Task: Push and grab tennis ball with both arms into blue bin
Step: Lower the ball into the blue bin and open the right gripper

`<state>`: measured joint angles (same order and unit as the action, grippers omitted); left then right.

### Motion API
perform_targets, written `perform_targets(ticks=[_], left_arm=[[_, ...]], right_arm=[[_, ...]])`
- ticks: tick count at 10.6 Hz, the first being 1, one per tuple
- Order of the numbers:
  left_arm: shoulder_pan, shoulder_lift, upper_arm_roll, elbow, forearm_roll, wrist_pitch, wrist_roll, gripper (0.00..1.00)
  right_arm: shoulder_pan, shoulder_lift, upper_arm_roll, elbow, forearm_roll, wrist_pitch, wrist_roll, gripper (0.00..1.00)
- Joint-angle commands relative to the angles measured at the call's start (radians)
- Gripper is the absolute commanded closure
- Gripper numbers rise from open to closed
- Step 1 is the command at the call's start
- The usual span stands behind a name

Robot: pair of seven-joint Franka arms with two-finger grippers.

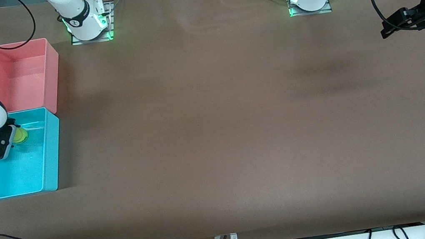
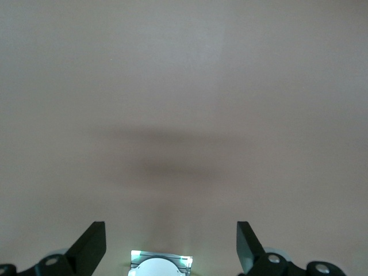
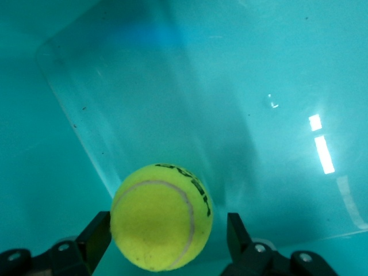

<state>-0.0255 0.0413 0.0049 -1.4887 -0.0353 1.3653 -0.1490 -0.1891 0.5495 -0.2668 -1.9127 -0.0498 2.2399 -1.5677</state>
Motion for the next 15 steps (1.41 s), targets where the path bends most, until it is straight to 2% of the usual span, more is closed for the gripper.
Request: perform_targets(ticks=[1, 6, 10, 11, 13, 15], left_arm=[[0.032, 0.045, 0.004, 0.065, -0.003, -0.006, 0.005, 0.0], [0.03, 0.045, 0.001, 0.073, -0.002, -0.008, 0.003, 0.0], [0.03, 0.045, 0.001, 0.074, 0.0, -0.008, 0.002, 0.0], [0.03, 0.045, 0.0, 0.074, 0.0, -0.008, 0.002, 0.0], [0.029, 0.043, -0.002, 0.074, 0.0, -0.008, 0.002, 0.0], [0.029, 0.043, -0.002, 0.074, 0.0, -0.008, 0.002, 0.0]], right_arm=[[-0.01, -0.019, 0.008, -0.005, 0.007, 0.004, -0.021, 0.0], [0.0, -0.042, 0.02, 0.087, 0.011, -0.111, -0.006, 0.0], [0.036, -0.089, 0.029, 0.219, 0.025, -0.307, 0.096, 0.0], [0.039, -0.097, 0.032, 0.269, 0.022, -0.363, 0.126, 0.0], [0.057, -0.097, 0.038, 0.412, 0.024, -0.574, 0.14, 0.0], [0.072, -0.112, 0.046, 0.474, 0.018, -0.608, 0.141, 0.0]])
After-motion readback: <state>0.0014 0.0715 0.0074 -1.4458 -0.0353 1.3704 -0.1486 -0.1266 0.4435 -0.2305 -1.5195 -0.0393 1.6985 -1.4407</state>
